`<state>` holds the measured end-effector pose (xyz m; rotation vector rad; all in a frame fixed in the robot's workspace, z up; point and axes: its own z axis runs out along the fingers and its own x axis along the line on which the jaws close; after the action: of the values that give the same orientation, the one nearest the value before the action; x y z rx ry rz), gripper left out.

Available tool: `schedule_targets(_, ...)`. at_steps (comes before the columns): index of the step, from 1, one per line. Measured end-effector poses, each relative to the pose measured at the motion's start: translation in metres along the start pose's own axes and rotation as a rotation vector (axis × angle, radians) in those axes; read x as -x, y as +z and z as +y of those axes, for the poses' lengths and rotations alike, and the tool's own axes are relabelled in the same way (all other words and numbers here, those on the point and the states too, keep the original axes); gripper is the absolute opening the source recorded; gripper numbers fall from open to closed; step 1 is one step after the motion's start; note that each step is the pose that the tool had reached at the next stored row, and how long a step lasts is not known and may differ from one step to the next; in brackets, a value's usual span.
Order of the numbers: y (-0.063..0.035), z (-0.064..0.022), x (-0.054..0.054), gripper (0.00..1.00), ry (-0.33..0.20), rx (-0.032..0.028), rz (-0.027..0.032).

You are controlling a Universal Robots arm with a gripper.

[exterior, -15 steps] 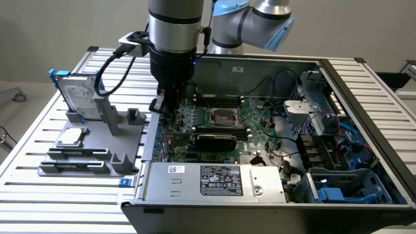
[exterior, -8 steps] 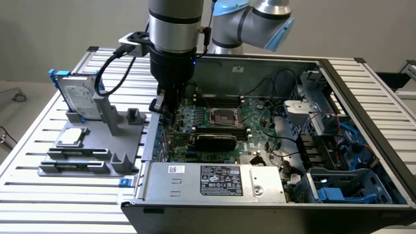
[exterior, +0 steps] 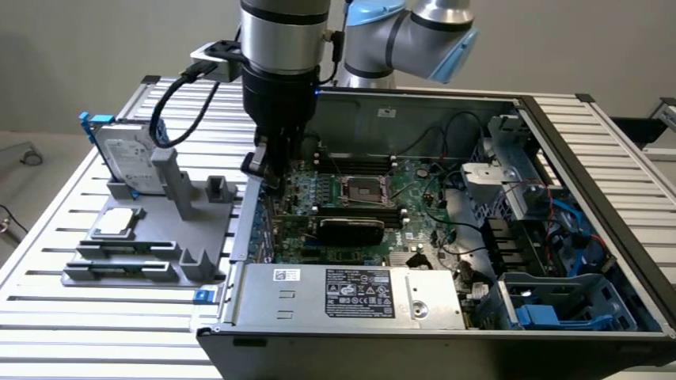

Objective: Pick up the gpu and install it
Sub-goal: 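Press down on the gpu until it lock into place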

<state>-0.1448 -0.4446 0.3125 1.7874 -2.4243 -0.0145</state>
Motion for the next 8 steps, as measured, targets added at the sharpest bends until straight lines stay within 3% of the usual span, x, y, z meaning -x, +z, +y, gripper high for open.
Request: schedule_targets(8, -0.0022, -0.0149, 0.005, 0.11, -0.005, 0.0007, -0.0032)
